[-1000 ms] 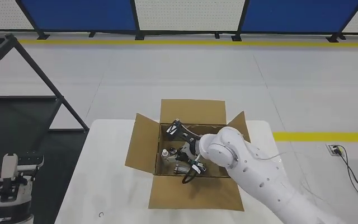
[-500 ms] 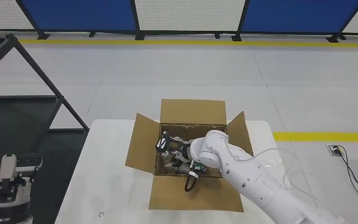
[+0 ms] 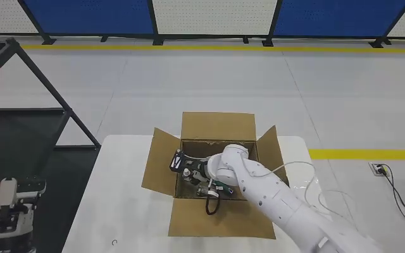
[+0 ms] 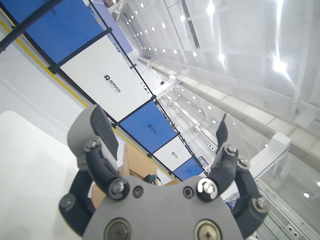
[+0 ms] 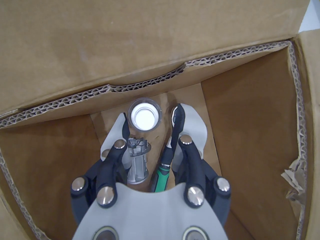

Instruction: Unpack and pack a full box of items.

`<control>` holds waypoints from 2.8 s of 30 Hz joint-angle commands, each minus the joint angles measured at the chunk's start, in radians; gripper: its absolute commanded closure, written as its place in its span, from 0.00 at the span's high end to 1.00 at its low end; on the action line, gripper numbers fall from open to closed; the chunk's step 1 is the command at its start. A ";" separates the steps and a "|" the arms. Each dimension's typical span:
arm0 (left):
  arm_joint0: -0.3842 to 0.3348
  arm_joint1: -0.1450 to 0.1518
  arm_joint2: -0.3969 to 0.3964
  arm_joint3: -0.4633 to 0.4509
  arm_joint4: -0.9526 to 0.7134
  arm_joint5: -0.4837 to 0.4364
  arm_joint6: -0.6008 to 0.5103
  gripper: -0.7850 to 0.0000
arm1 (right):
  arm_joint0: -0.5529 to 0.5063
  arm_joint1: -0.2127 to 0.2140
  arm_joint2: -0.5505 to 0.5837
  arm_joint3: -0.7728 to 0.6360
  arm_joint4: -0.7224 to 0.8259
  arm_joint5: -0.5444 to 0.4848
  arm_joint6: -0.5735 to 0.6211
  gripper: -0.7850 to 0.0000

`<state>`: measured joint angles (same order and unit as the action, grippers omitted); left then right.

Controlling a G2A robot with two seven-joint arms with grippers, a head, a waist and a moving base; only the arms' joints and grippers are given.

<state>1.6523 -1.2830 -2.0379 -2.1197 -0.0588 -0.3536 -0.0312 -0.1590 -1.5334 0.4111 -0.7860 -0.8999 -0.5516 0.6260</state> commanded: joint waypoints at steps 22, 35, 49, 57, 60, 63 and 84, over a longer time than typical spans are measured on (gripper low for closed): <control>-0.026 -0.002 0.036 0.016 0.005 -0.003 -0.050 1.00 | -0.070 0.047 0.132 -0.090 -0.094 0.047 -0.032 0.00; -0.061 -0.001 0.100 0.037 0.038 0.010 -0.087 1.00 | -0.464 0.236 0.510 -0.789 -0.208 0.108 0.113 0.00; -0.071 0.000 0.130 0.061 0.068 0.019 -0.092 1.00 | -0.762 0.301 0.760 -1.253 -0.224 0.129 0.201 0.00; -0.071 0.000 0.130 0.061 0.068 0.019 -0.092 1.00 | -0.762 0.301 0.760 -1.253 -0.224 0.129 0.201 0.00; -0.071 0.000 0.130 0.061 0.068 0.019 -0.092 1.00 | -0.762 0.301 0.760 -1.253 -0.224 0.129 0.201 0.00; -0.071 0.000 0.130 0.061 0.068 0.019 -0.092 1.00 | -0.770 0.301 0.759 -1.254 -0.227 0.133 0.185 0.00; -0.064 -0.002 0.132 0.055 0.051 0.020 -0.083 1.00 | -0.677 0.276 0.653 -1.092 -0.217 0.305 0.253 0.00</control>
<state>1.5854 -1.2842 -1.9062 -2.0626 -0.0049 -0.3322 -0.1177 -0.8548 -1.2539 1.0709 -1.8975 -1.1279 -0.2732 0.8658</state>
